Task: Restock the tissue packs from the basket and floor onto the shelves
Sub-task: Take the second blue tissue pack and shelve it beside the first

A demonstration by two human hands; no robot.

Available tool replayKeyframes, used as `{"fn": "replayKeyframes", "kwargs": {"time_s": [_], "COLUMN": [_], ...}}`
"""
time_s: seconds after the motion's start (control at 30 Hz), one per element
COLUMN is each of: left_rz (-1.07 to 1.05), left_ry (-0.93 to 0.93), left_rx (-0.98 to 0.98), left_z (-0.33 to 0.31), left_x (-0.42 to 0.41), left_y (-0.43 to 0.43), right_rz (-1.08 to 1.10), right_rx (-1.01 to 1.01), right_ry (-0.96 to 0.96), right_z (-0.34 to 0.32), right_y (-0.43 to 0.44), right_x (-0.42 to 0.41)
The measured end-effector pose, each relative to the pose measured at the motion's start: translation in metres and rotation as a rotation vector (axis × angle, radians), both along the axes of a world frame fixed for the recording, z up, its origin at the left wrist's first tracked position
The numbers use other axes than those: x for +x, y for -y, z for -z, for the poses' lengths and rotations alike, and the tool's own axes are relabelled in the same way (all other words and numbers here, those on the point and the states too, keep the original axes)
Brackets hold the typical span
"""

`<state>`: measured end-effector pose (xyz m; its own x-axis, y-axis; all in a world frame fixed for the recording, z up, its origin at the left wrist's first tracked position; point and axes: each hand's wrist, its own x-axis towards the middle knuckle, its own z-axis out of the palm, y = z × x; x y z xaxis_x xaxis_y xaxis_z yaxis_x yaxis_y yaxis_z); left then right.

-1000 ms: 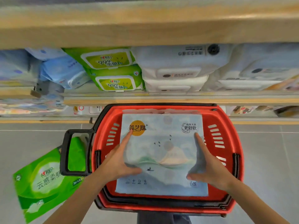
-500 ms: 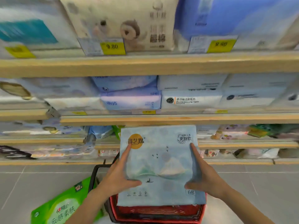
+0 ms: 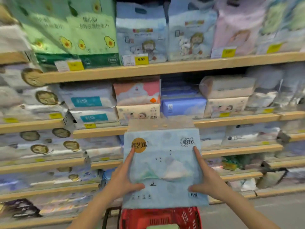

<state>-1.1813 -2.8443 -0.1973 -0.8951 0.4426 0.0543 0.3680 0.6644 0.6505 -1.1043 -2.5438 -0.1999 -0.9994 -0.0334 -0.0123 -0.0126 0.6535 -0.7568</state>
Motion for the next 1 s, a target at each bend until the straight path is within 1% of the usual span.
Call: {"fn": "replayKeyframes", "kwargs": {"time_s": [0.07, 0.33, 0.43, 0.57, 0.7, 1.0], "left_rz": [0.0, -0.009, 0.015, 0.004, -0.024, -0.066], "left_ry": [-0.068, -0.216, -0.291, -0.432, -0.547, -0.793], "left_rx": [0.034, 0.085, 0.126, 0.114, 0.135, 0.225], "left_z": [-0.028, -0.135, -0.175, -0.229, -0.28, -0.373], "left_x": [0.013, 0.038, 0.044, 0.041, 0.038, 0.03], "left_y": [0.005, -0.005, -0.021, -0.049, -0.083, -0.129], "right_rz": [0.004, 0.045, 0.064, 0.038, 0.026, -0.06], "right_rx": [-0.001, 0.027, 0.074, 0.109, 0.098, 0.148], "right_ry": [-0.09, -0.241, -0.333, -0.469, -0.575, -0.816], "right_z": [-0.03, -0.136, -0.173, -0.222, -0.269, -0.362], "right_y": [0.006, 0.001, -0.014, -0.042, -0.077, -0.133], "right_x": [0.014, 0.05, 0.048, 0.044, 0.041, 0.011]}}
